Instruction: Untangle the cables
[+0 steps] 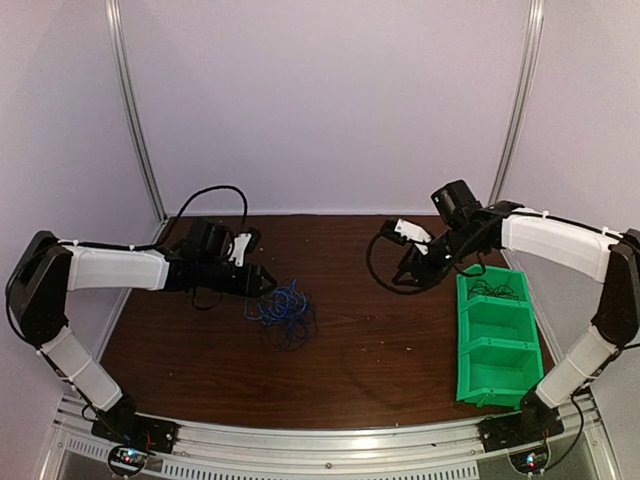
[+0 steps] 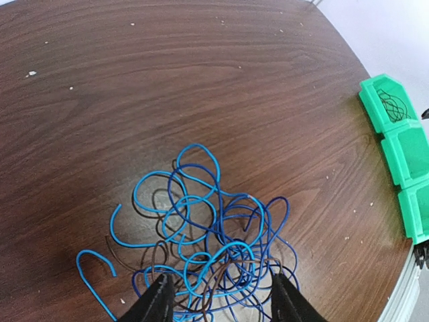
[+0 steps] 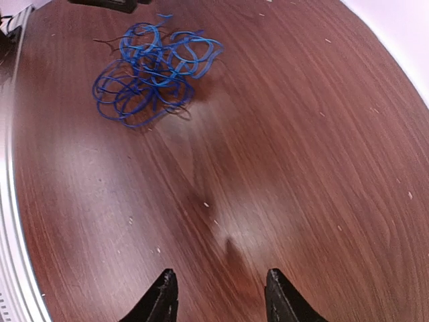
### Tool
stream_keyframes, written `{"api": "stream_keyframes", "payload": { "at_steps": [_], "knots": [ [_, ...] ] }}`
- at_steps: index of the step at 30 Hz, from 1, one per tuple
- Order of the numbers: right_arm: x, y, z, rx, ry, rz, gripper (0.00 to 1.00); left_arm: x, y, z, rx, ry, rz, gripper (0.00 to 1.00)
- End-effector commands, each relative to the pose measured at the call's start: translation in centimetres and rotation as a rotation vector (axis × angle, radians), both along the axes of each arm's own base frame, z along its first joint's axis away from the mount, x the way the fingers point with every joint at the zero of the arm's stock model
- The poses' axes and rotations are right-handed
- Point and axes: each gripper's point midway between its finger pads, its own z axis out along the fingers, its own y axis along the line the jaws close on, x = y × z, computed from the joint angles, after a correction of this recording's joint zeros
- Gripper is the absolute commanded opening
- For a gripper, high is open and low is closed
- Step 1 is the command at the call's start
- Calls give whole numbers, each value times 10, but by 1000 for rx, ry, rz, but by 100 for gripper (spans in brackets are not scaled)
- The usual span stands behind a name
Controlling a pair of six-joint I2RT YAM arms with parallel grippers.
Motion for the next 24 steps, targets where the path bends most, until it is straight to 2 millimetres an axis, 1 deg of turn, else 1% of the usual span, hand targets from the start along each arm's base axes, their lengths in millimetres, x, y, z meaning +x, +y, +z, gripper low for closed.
{"api": "stream_keyframes", "payload": {
  "at_steps": [1,3,5,7,9,13,17,22,23,24],
  "knots": [
    [0,69,11,123,-22,138,43,-12,-4,8,9,1,-75,49],
    [-2,91,8,125,-7,180,42,-13,0,1,46,8,-80,49],
    [-2,108,7,142,21,207,41,-12,5,-6,90,9,-74,51],
    [-5,119,5,166,55,228,40,-11,8,-14,125,14,-79,49],
    [-10,125,2,170,75,243,40,-11,7,-15,138,0,-93,45],
    [-19,124,-9,155,85,252,40,-7,9,-13,172,-38,-87,43],
    [-23,117,-21,135,75,251,40,-5,9,-24,209,-35,-99,42],
    [-28,114,-38,106,100,265,40,-11,-6,-34,239,-42,-158,41],
    [-28,114,-40,103,105,266,40,-11,-10,-35,246,-46,-168,40],
    [-28,114,-41,103,107,268,40,-12,-14,-37,252,-48,-178,36]
  ]
}}
